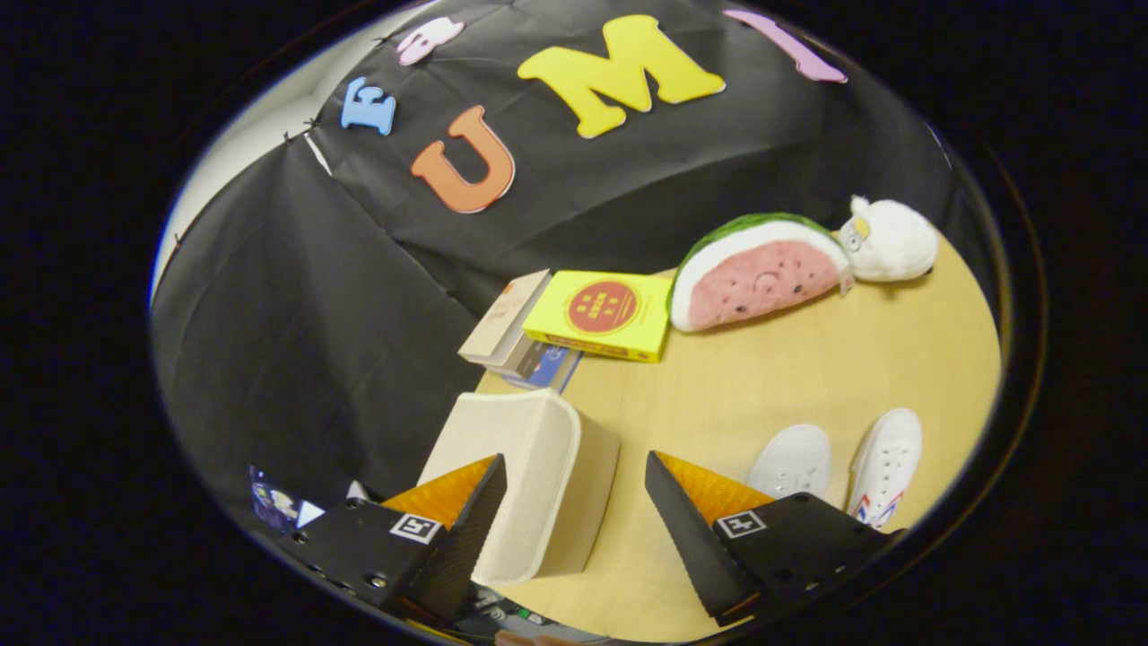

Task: Open the storage box then place both shoes into the box .Put the left shoe in first, then the right shoe, with the right side of both shoes facing outward in a uniform manner.

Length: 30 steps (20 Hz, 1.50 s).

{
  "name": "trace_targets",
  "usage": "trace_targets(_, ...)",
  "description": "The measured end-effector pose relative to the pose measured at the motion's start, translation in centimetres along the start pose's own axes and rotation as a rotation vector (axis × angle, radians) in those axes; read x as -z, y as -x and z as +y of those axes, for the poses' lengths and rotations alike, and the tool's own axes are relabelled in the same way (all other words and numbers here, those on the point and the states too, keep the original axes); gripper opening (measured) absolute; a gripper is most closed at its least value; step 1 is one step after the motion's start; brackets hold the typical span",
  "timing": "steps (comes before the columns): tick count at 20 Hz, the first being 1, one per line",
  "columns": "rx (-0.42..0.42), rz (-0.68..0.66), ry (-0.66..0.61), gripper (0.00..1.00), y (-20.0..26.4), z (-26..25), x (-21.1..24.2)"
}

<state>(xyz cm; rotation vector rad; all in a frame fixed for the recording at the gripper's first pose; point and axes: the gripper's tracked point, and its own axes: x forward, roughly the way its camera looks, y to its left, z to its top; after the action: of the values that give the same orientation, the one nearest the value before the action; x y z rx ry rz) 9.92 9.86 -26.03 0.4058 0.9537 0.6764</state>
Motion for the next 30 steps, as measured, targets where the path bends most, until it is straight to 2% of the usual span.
trace_targets(2,-0.154,0.135,-0.020,0.95,-2.0,0.9,1.5)
trace_targets(6,-0.339,0.273,-0.155,0.95,-3.8,0.5,2.2)
trace_targets(10,-0.438,0.318,-0.283,0.95,-6.0,-0.8,3.1)
trace_targets(13,-0.586,0.354,-0.397,0.94,-6.7,0.2,3.2)
trace_targets(18,-0.639,0.411,-0.439,0.93,-8.5,0.6,4.6)
trace_targets(21,-0.657,0.398,-0.442,0.60,-8.0,1.3,4.3)
trace_targets(23,-0.628,0.383,-0.460,0.37,-9.4,1.8,4.6)
trace_targets(24,-0.635,0.381,-0.475,0.24,-7.2,0.7,3.5)
trace_targets(25,-0.623,0.383,-0.464,0.11,-7.0,0.7,3.7)
trace_targets(26,-0.623,0.395,-0.468,0.11,-6.2,0.6,3.7)
trace_targets(28,-0.607,0.388,-0.446,0.03,-5.6,1.1,3.4)
trace_targets(30,-0.565,0.394,-0.408,0.02,-4.8,1.5,3.3)
